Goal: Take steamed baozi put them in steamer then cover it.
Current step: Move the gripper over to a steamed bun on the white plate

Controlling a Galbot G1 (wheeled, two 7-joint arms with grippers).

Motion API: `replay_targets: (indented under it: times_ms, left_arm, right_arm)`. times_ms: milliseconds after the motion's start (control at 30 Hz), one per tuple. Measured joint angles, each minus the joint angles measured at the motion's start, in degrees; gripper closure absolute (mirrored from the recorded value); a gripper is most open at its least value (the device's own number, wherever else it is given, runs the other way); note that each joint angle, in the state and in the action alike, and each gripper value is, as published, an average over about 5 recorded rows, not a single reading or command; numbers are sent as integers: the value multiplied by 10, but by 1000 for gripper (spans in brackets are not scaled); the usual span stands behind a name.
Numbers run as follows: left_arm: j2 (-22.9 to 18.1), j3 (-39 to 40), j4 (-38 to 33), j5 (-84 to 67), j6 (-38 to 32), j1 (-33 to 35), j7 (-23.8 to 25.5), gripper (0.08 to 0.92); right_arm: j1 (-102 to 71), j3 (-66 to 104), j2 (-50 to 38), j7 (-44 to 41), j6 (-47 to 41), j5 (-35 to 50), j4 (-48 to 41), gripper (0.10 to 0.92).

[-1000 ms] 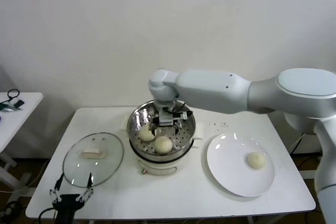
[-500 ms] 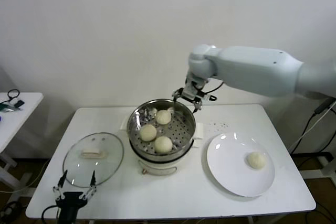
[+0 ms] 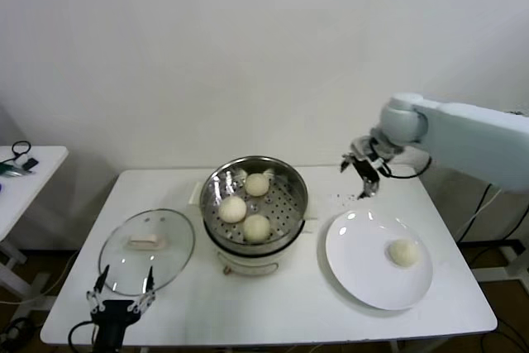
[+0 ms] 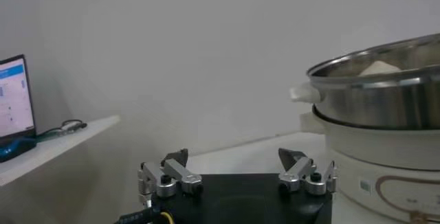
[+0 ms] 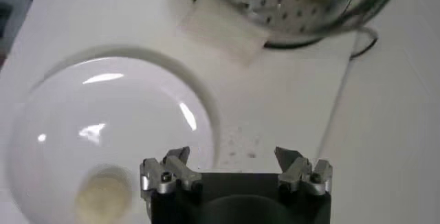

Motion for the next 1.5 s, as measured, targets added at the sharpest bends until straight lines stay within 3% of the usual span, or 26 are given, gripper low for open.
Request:
replay_targets:
  times_ms: [433, 1267, 1500]
  left_arm:
    - [-12, -1, 4, 1, -2, 5, -1, 177]
    - [-15, -3, 12, 0, 0, 3, -2, 177]
    - [-15, -3, 12, 0, 0, 3, -2, 177]
  right_arm:
    - [-156, 103, -64, -30, -16, -75, -47, 203]
    - [-268, 163, -62, -39, -16, -134, -95, 207]
    - [-273, 166, -60, -39, -14, -137, -100, 297]
